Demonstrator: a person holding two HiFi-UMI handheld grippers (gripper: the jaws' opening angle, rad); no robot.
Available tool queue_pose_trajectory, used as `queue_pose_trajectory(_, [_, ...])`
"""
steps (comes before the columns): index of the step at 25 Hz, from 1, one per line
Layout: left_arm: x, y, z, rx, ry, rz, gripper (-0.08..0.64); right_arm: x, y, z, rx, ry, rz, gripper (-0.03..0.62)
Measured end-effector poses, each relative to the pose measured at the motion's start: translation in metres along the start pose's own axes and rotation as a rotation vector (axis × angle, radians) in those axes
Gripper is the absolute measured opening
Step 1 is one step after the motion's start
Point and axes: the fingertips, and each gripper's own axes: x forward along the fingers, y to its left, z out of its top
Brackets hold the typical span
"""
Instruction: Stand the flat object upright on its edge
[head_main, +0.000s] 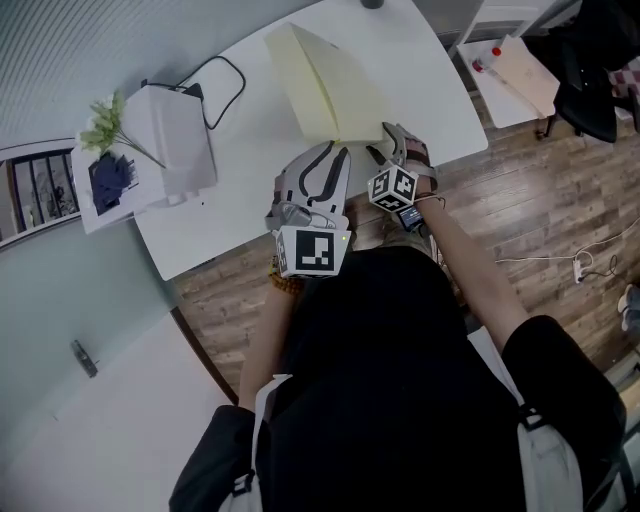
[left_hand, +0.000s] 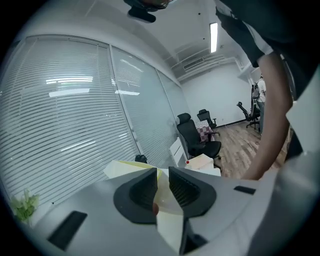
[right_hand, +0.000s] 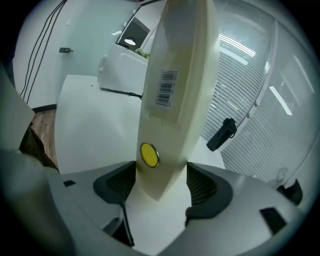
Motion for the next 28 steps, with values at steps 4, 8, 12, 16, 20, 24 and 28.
queue_pose_trajectory(4, [0.011, -0.007, 0.012, -0.010, -0.011, -0.023, 0.075, -0.002, -0.003, 0.000, 0.046, 0.002, -0.072, 0.289])
queue_pose_trajectory(8, [0.018, -0.012, 0.020, -0.005, -0.032, -0.048, 0.075, -0.001, -0.001, 0.004, 0.118, 0.004, -0.100, 0.290])
queue_pose_trajectory(12, [0.026, -0.017, 0.025, -0.044, -0.035, -0.059, 0.075, 0.000, -0.001, 0.004, 0.169, -0.012, -0.099, 0.290])
queue_pose_trajectory(16, [0.032, -0.023, 0.034, -0.012, -0.029, -0.091, 0.075, -0.005, 0.002, 0.010, 0.228, -0.039, -0.090, 0.290])
queue_pose_trajectory(20, [0.037, -0.029, 0.039, 0.008, -0.025, -0.111, 0.075, -0.012, 0.003, 0.016, 0.289, -0.054, -0.098, 0.290])
queue_pose_trajectory(24, [0.041, -0.033, 0.042, 0.006, -0.018, -0.132, 0.075, -0.020, -0.004, 0.023, 0.311, -0.086, -0.110, 0.290])
queue_pose_trajectory(28, [0.044, -0.034, 0.045, -0.027, -0.039, -0.149, 0.075, -0.032, -0.013, 0.032, 0.272, -0.134, -0.136, 0.290])
